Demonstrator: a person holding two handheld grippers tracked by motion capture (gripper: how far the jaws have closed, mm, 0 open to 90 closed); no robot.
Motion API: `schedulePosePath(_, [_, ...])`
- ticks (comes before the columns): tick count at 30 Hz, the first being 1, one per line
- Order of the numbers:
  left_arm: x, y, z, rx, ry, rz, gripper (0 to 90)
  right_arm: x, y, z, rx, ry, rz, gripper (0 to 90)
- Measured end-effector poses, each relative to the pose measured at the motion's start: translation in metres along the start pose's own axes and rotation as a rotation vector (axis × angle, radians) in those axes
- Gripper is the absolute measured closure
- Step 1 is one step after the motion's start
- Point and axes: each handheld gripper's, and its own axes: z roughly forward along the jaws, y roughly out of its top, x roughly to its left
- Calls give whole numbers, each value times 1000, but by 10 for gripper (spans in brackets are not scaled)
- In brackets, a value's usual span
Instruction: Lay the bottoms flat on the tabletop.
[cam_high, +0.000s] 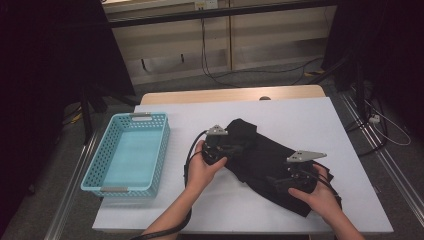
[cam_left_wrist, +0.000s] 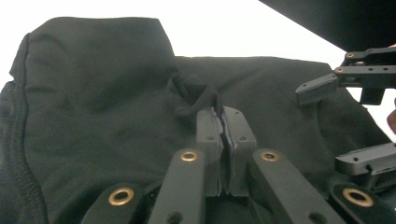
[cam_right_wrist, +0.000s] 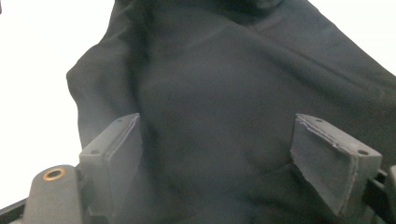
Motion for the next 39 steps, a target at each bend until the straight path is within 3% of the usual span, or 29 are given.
schedulePosePath(10, [-8,4,1,-2,-53,-15,862,-2,0,1,-7,-14,-2,169])
schedulePosePath(16, [-22,7,2,14,-118,-2,860,-3,4,0,-36,-12,6,168])
schedulePosePath(20, [-28,6,4,12,-162,-5,813,-4,5,3,-34,4,0,168])
schedulePosePath(23, [-25,7,2,5,-121,-2,629,-3,7,4,-38,12,-13,168])
schedulePosePath(26, [-17,8,-7,-26,-50,-8,427,-1,11,5,-47,16,-17,192])
schedulePosePath(28, [-9,8,-13,-38,-8,-19,339,2,14,7,-50,25,-32,226])
schedulePosePath(33, [8,8,-25,-29,92,-20,254,16,19,17,-23,47,-99,443])
schedulePosePath(39, [23,4,-35,-3,165,-31,213,24,21,30,9,34,-141,464])
